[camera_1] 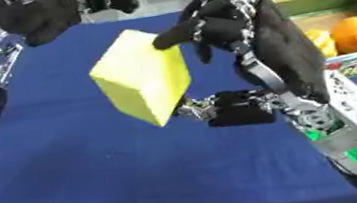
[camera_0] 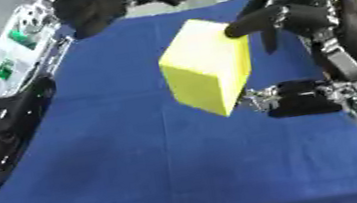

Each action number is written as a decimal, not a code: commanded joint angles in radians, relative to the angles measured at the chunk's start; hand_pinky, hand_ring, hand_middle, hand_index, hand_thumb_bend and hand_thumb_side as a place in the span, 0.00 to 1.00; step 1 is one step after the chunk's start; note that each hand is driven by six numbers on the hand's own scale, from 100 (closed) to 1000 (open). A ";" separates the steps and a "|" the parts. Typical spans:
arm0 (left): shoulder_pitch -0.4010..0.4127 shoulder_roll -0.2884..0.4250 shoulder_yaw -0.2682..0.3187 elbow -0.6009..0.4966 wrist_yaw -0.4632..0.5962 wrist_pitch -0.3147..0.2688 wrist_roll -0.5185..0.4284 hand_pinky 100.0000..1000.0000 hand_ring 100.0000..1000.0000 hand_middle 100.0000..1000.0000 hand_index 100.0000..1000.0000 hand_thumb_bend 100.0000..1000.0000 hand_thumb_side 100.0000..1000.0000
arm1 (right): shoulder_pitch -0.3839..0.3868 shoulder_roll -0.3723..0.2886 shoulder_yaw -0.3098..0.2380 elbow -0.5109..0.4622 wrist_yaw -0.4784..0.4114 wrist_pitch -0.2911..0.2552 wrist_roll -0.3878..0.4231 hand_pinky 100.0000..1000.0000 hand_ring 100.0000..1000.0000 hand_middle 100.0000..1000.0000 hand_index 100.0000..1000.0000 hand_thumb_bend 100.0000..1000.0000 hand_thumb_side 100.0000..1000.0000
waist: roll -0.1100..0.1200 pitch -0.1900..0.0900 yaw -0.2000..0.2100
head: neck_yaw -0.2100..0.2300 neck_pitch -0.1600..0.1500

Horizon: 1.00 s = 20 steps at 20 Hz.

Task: Pick up the objects with one hand, pass them to the other hand, and then place them into the box on the other side of the table.

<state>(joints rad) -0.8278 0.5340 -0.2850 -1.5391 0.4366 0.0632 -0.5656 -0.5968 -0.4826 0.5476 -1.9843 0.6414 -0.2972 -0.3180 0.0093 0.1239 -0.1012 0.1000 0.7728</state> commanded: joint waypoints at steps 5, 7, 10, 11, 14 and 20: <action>0.058 0.066 0.106 0.038 0.021 -0.037 0.113 0.81 0.70 0.68 0.70 0.36 0.78 | 0.011 -0.156 -0.083 -0.015 -0.180 0.118 -0.014 0.48 0.49 0.14 0.19 0.27 0.00 | -0.017 -0.027 0.001 | -0.025 -0.003; 0.101 0.079 0.130 0.011 0.047 -0.037 0.154 0.80 0.68 0.65 0.68 0.30 0.80 | 0.046 -0.218 -0.117 -0.003 -0.250 0.192 -0.023 0.47 0.49 0.12 0.18 0.27 0.00 | -0.016 -0.025 0.005 | -0.033 -0.003; 0.167 0.100 0.154 -0.043 0.076 -0.025 0.214 0.80 0.68 0.65 0.68 0.29 0.81 | 0.085 -0.288 -0.186 0.093 -0.353 0.298 -0.041 0.47 0.50 0.11 0.18 0.27 0.00 | -0.016 -0.025 0.014 | -0.047 -0.003; 0.186 0.104 0.161 -0.064 0.084 -0.023 0.227 0.80 0.68 0.65 0.68 0.28 0.81 | 0.090 -0.300 -0.207 0.140 -0.373 0.318 -0.047 0.48 0.51 0.10 0.19 0.28 0.00 | -0.015 -0.025 0.017 | -0.053 -0.003; 0.232 0.106 0.182 -0.118 0.098 -0.020 0.261 0.80 0.67 0.64 0.67 0.27 0.80 | 0.080 -0.313 -0.267 0.308 -0.392 0.343 -0.036 0.49 0.52 0.10 0.20 0.30 0.00 | -0.013 -0.027 0.026 | -0.073 -0.003; 0.301 0.079 0.223 -0.208 0.104 -0.029 0.309 0.79 0.66 0.63 0.67 0.26 0.79 | -0.020 -0.258 -0.361 0.706 -0.352 0.328 0.071 0.55 0.58 0.12 0.28 0.32 0.11 | -0.008 -0.029 0.047 | -0.109 -0.003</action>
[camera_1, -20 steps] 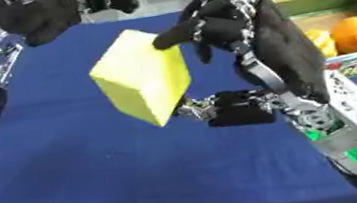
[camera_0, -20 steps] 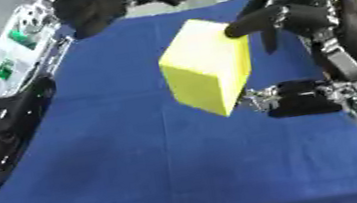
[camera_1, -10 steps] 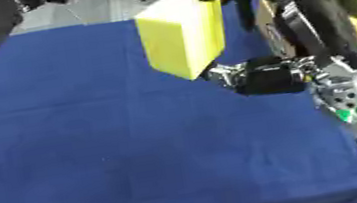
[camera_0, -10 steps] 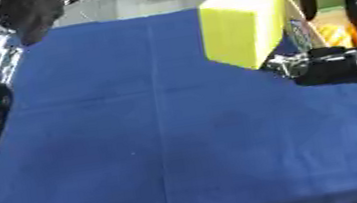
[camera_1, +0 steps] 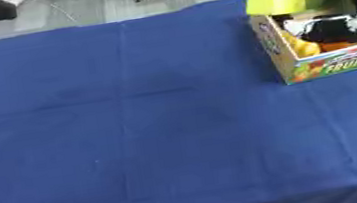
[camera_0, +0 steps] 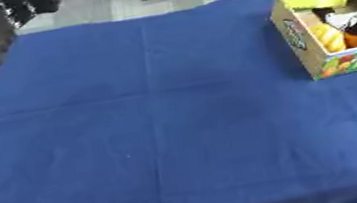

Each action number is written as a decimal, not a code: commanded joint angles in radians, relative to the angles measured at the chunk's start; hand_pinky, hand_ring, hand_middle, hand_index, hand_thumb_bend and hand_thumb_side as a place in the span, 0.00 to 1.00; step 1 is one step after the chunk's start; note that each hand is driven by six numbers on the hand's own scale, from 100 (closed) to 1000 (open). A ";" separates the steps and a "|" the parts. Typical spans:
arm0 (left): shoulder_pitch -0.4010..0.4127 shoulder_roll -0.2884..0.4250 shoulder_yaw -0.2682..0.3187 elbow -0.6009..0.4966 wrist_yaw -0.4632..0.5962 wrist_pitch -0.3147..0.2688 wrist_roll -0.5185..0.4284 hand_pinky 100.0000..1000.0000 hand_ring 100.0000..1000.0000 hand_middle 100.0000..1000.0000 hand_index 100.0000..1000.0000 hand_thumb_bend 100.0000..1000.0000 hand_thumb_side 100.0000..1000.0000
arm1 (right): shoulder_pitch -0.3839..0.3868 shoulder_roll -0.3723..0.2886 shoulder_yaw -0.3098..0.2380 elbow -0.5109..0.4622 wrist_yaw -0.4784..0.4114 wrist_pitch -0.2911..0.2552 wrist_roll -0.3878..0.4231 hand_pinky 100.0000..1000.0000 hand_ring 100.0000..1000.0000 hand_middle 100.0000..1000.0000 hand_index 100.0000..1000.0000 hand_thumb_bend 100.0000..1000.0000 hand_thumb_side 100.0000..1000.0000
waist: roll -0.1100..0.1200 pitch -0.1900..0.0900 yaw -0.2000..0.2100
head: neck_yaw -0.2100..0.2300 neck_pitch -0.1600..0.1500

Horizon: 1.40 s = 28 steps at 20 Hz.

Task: Pick up the objects with one hand, pass them to the other hand, and then place them into the box on the other side of the table.

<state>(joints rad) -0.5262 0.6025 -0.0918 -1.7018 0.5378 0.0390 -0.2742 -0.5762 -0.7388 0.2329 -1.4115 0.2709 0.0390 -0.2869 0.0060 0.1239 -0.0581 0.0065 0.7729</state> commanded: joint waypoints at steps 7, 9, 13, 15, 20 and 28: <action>0.046 -0.020 0.057 -0.098 -0.038 -0.014 0.044 0.79 0.66 0.62 0.67 0.25 0.78 | -0.157 0.042 -0.143 0.538 0.168 -0.062 0.101 0.62 0.67 0.17 0.48 0.43 0.28 | 0.003 -0.028 0.039 | -0.047 -0.003; 0.060 -0.029 0.068 -0.113 -0.041 -0.020 0.052 0.79 0.66 0.62 0.67 0.25 0.78 | -0.174 0.040 -0.156 0.603 0.212 -0.070 0.134 0.64 0.70 0.19 0.56 0.47 0.32 | 0.004 -0.026 0.048 | -0.054 -0.003; 0.097 -0.044 0.078 -0.119 -0.041 -0.017 0.063 0.79 0.65 0.61 0.67 0.26 0.80 | -0.183 0.030 -0.182 0.652 0.282 -0.079 0.184 0.69 0.74 0.27 0.77 0.59 0.41 | 0.005 -0.024 0.055 | -0.072 -0.003; 0.111 -0.049 0.082 -0.118 -0.038 -0.016 0.066 0.79 0.65 0.61 0.67 0.26 0.80 | -0.181 0.026 -0.191 0.654 0.297 -0.078 0.183 0.70 0.75 0.31 0.80 0.53 0.44 | 0.005 -0.023 0.054 | -0.083 -0.003; 0.129 -0.062 0.089 -0.120 -0.037 -0.019 0.068 0.79 0.65 0.61 0.66 0.26 0.80 | -0.172 0.006 -0.200 0.639 0.302 -0.087 0.200 0.76 0.80 0.44 0.87 0.64 0.49 | 0.002 -0.025 0.049 | -0.101 -0.003; 0.150 -0.074 0.097 -0.118 -0.044 -0.026 0.062 0.79 0.65 0.61 0.67 0.27 0.80 | -0.138 -0.071 -0.212 0.505 0.256 -0.133 0.291 0.86 0.90 0.56 0.90 0.62 0.40 | -0.011 -0.022 0.042 | -0.118 -0.003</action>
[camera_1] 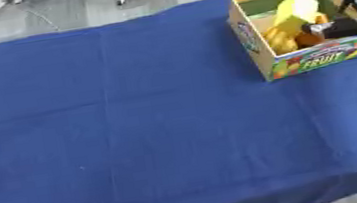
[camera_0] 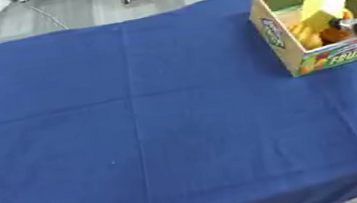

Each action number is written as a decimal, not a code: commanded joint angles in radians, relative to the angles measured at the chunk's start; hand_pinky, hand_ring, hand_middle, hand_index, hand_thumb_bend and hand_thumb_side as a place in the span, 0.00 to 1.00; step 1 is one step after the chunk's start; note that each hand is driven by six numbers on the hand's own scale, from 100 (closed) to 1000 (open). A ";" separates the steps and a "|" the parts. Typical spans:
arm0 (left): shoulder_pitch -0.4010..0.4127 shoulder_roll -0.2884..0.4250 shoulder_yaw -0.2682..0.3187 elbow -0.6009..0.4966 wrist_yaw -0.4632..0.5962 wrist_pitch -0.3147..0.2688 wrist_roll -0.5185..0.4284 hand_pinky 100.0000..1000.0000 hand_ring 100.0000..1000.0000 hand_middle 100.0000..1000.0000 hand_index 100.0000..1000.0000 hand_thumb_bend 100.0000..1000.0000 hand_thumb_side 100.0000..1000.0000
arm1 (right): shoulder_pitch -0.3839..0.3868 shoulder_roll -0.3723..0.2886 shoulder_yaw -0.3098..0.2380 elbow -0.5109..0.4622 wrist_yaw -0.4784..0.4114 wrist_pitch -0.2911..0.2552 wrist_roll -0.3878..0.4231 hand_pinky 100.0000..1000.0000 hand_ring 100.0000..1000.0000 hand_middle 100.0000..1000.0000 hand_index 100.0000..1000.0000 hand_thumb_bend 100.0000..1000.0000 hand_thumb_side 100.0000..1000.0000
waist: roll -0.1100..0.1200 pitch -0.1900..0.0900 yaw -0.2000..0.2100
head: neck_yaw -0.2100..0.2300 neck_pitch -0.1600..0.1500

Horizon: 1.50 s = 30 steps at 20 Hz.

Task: Pick up the objects with one hand, pass them to the other hand, and then place them into the box on the other side of the table.

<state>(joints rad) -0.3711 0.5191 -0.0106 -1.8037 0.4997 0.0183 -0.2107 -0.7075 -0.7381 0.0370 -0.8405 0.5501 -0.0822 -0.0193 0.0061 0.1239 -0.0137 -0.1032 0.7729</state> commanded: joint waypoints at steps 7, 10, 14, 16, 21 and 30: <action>0.019 -0.015 0.025 -0.003 -0.002 -0.005 0.005 0.79 0.65 0.60 0.67 0.27 0.80 | 0.137 -0.146 -0.081 -0.445 -0.178 -0.032 -0.056 0.81 0.85 0.43 0.82 0.56 0.33 | -0.023 -0.013 -0.015 | -0.009 -0.003; 0.035 -0.039 0.031 0.008 0.001 -0.005 0.014 0.79 0.64 0.59 0.66 0.27 0.81 | 0.245 -0.108 -0.105 -0.711 -0.255 -0.031 -0.166 0.74 0.79 0.38 0.74 0.51 0.30 | -0.024 -0.010 -0.021 | 0.008 -0.003; 0.054 -0.078 0.031 0.018 0.007 -0.010 0.007 0.79 0.64 0.59 0.67 0.27 0.80 | 0.344 0.011 -0.060 -1.019 -0.402 -0.047 -0.215 0.70 0.77 0.38 0.71 0.46 0.30 | -0.024 -0.013 -0.026 | 0.018 -0.003; 0.055 -0.092 0.032 0.019 0.007 -0.014 0.003 0.79 0.64 0.59 0.67 0.28 0.80 | 0.360 0.051 -0.035 -1.090 -0.459 -0.044 -0.204 0.69 0.79 0.39 0.70 0.43 0.31 | -0.023 -0.014 -0.026 | 0.018 -0.003; 0.046 -0.155 0.035 0.003 0.009 -0.032 -0.014 0.79 0.63 0.59 0.67 0.27 0.78 | 0.363 0.255 0.181 -1.149 -0.744 -0.040 -0.014 0.66 0.78 0.34 0.68 0.40 0.32 | -0.011 -0.018 -0.013 | 0.040 -0.003; 0.061 -0.208 0.049 -0.021 -0.009 -0.043 -0.011 0.79 0.63 0.58 0.67 0.28 0.78 | 0.383 0.428 0.270 -1.011 -0.890 -0.025 0.100 0.66 0.79 0.34 0.67 0.39 0.31 | -0.012 -0.017 -0.009 | 0.091 -0.003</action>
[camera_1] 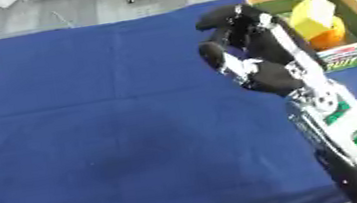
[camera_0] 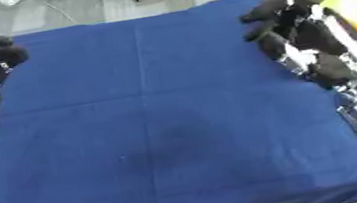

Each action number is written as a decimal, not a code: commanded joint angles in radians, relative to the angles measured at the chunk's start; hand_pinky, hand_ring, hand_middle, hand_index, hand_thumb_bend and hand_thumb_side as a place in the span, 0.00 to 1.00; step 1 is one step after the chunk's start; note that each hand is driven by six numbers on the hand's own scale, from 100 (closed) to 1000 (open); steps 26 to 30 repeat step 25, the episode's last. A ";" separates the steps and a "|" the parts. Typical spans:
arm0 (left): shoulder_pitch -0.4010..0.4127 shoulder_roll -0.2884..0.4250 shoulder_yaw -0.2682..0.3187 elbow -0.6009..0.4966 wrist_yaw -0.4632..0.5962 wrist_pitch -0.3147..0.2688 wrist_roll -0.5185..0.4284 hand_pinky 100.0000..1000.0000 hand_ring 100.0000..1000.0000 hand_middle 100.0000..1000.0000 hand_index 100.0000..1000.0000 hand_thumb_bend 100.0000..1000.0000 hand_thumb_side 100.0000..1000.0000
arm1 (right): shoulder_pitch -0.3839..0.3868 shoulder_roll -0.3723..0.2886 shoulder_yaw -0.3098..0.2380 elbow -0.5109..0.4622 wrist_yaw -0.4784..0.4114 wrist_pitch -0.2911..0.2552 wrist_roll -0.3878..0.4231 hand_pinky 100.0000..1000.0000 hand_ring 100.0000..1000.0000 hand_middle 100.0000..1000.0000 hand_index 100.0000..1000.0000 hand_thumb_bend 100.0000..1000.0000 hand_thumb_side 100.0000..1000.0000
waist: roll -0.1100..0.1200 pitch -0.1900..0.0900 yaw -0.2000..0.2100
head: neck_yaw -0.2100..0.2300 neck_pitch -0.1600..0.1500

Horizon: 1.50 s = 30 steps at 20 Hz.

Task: Pick up the objects with one hand, pass them to the other hand, and then place them into the box on the other side of the table.

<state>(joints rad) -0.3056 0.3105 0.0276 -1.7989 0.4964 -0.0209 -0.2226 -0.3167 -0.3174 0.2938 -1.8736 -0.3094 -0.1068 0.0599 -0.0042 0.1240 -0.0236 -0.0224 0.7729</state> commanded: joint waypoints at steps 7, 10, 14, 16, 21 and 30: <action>0.001 -0.013 0.012 -0.026 -0.004 -0.004 0.001 0.79 0.63 0.58 0.67 0.27 0.78 | 0.006 0.037 0.034 0.071 -0.061 -0.010 0.053 0.61 0.73 0.27 0.63 0.38 0.28 | 0.002 -0.020 0.000 | 0.023 -0.003; 0.005 -0.018 0.014 -0.023 -0.003 -0.004 0.002 0.79 0.62 0.58 0.67 0.28 0.78 | 0.007 0.039 0.037 0.075 -0.073 -0.015 0.053 0.49 0.57 0.11 0.50 0.27 0.17 | 0.003 -0.024 0.001 | 0.025 -0.003; 0.008 -0.021 0.013 -0.019 -0.001 -0.001 0.003 0.79 0.62 0.58 0.67 0.27 0.78 | 0.007 0.040 0.031 0.075 -0.090 -0.025 0.031 0.11 0.15 0.00 0.10 0.06 0.00 | 0.001 -0.025 0.000 | 0.026 -0.003; 0.010 -0.022 0.015 -0.019 -0.001 -0.002 0.004 0.79 0.62 0.57 0.67 0.27 0.78 | 0.008 0.041 0.031 0.074 -0.102 -0.031 0.009 0.00 0.01 0.00 0.01 0.00 0.00 | 0.001 -0.025 -0.001 | 0.027 -0.003; 0.011 -0.023 0.016 -0.018 0.000 -0.002 0.006 0.79 0.61 0.57 0.67 0.27 0.78 | 0.011 0.041 0.032 0.067 -0.103 -0.045 0.001 0.00 0.00 0.00 0.00 0.00 0.00 | 0.000 -0.026 0.000 | 0.026 -0.003; 0.012 -0.025 0.015 -0.017 -0.001 0.000 0.006 0.79 0.61 0.57 0.67 0.26 0.78 | 0.012 0.045 0.031 0.069 -0.103 -0.050 0.002 0.00 0.00 0.00 0.00 0.01 0.00 | -0.001 -0.025 0.000 | 0.026 -0.003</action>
